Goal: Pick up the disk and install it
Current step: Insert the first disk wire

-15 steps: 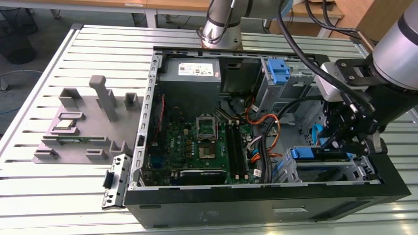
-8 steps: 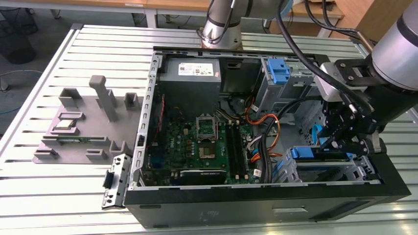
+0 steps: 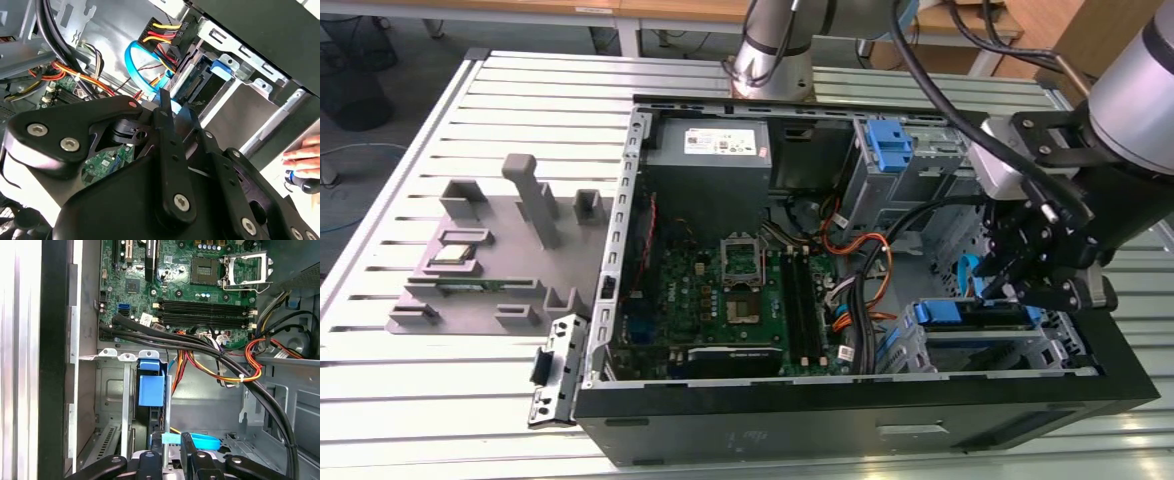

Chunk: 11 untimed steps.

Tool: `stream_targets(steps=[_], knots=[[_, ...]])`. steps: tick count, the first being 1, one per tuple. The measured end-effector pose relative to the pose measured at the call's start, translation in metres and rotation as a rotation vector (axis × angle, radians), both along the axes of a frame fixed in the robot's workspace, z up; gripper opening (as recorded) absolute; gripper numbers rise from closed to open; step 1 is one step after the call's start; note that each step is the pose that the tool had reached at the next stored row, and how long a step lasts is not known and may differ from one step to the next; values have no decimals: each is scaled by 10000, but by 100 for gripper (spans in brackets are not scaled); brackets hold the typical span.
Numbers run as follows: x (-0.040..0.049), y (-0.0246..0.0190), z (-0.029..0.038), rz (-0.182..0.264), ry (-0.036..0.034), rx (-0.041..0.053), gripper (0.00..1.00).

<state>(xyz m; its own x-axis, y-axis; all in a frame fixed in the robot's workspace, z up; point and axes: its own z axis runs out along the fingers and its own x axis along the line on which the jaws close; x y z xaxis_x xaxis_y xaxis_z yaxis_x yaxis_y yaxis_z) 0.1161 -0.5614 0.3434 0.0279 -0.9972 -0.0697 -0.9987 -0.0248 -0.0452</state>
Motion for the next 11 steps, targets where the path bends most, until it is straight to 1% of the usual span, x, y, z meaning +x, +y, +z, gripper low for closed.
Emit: stream_targets(steps=[4,8,11], knots=[[2,0,85,1,0,-1,29],[16,0,88,4,0,-1,29],[94,0,87,1,0,2,29]])
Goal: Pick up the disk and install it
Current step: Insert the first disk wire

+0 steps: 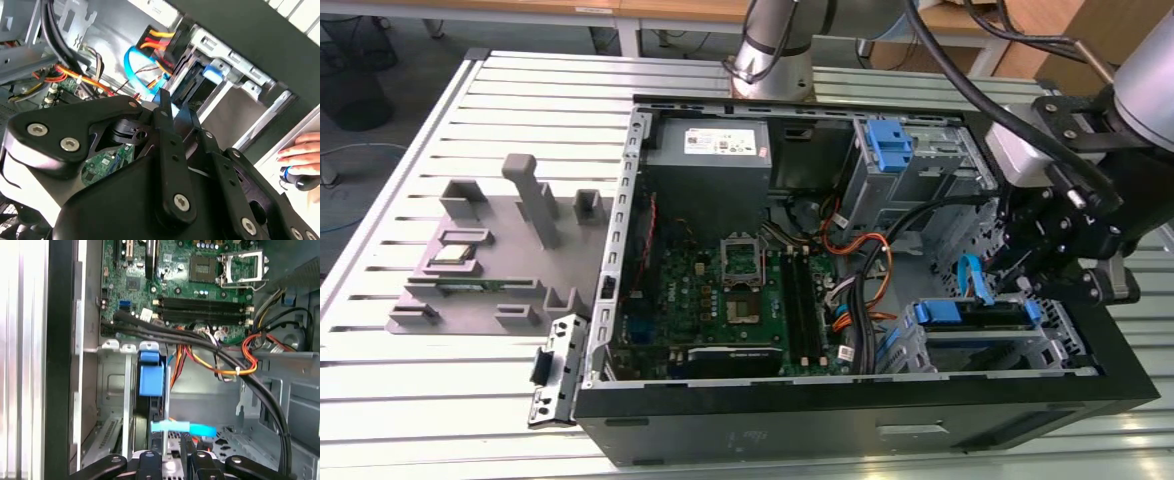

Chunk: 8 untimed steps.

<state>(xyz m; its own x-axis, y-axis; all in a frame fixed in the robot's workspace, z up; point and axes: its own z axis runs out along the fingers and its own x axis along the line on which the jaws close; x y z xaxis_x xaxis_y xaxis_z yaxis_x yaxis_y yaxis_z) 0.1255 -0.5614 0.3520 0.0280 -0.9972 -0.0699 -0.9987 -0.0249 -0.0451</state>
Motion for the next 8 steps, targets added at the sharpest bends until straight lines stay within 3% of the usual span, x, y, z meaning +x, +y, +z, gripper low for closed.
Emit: stream_targets(steps=[3,8], knots=[[77,0,-1,0,1,-1,29],[84,0,-1,0,15,-1,29]])
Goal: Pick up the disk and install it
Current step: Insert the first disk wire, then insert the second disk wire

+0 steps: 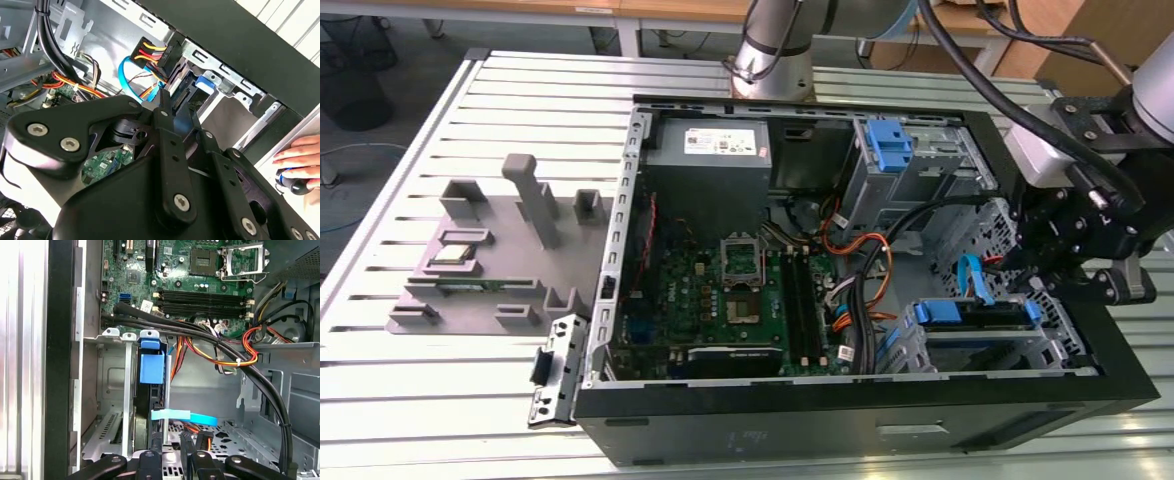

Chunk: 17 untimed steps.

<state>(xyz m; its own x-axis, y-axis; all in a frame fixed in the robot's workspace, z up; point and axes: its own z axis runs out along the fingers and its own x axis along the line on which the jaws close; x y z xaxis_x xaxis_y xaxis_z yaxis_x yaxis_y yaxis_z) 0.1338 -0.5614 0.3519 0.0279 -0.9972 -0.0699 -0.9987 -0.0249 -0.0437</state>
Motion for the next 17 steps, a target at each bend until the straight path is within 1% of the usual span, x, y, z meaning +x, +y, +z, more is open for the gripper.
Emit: stream_targets(steps=[1,3,4,5,7,9,17], knots=[[2,-1,-2,2,104,0,29],[5,0,-6,0,410,0,29],[6,0,-6,1,476,-1,29],[7,0,-6,1,519,-1,29],[6,0,-6,-1,524,0,29],[6,0,-6,0,640,-1,29],[7,0,8,0,640,1,29]])
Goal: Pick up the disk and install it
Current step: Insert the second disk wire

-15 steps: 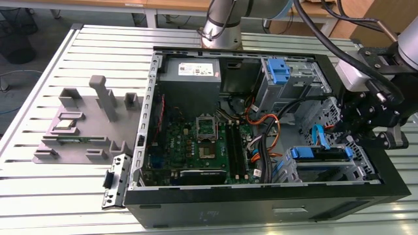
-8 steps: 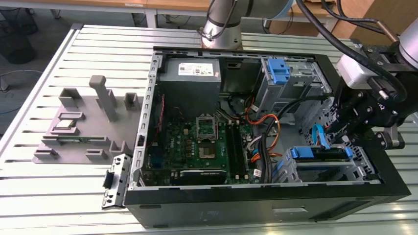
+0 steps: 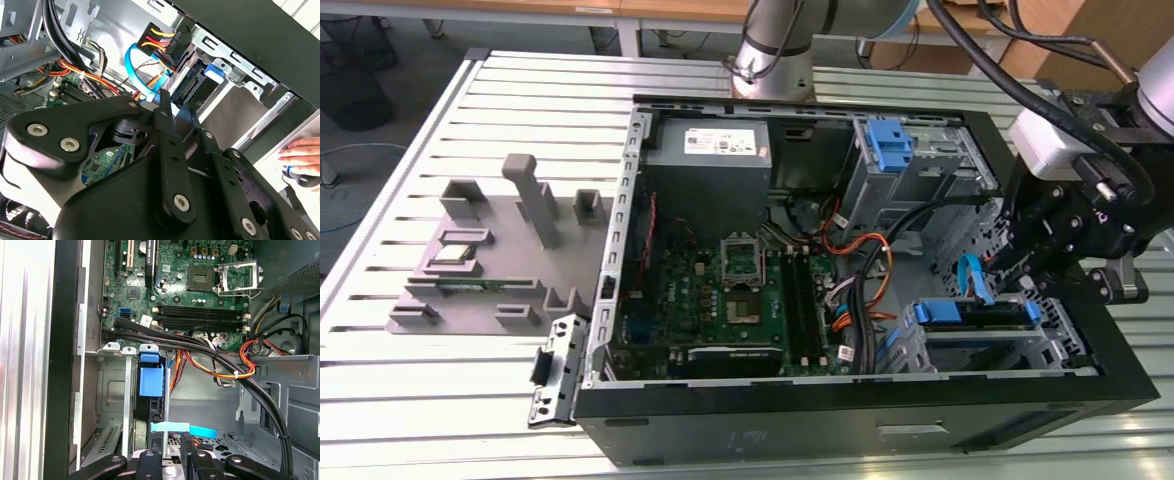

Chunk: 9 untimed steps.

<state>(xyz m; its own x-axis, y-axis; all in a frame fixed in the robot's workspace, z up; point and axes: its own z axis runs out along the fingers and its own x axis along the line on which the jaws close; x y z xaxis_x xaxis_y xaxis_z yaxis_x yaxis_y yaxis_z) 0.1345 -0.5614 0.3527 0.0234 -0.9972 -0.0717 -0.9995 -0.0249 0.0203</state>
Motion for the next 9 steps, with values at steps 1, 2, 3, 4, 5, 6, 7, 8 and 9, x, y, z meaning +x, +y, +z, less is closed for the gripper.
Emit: stream_targets(steps=[1,2,3,4,5,6,7,8,9], knots=[[0,0,0,0,0,1,29],[0,0,1,0,1,0,29],[0,0,2,1,0,-2,29],[0,0,2,0,0,-1,29],[0,0,2,0,0,-1,29],[0,0,2,0,0,-1,29],[0,0,2,0,0,-1,29],[0,0,2,0,0,-1,29],[0,0,3,0,0,-2,29]])
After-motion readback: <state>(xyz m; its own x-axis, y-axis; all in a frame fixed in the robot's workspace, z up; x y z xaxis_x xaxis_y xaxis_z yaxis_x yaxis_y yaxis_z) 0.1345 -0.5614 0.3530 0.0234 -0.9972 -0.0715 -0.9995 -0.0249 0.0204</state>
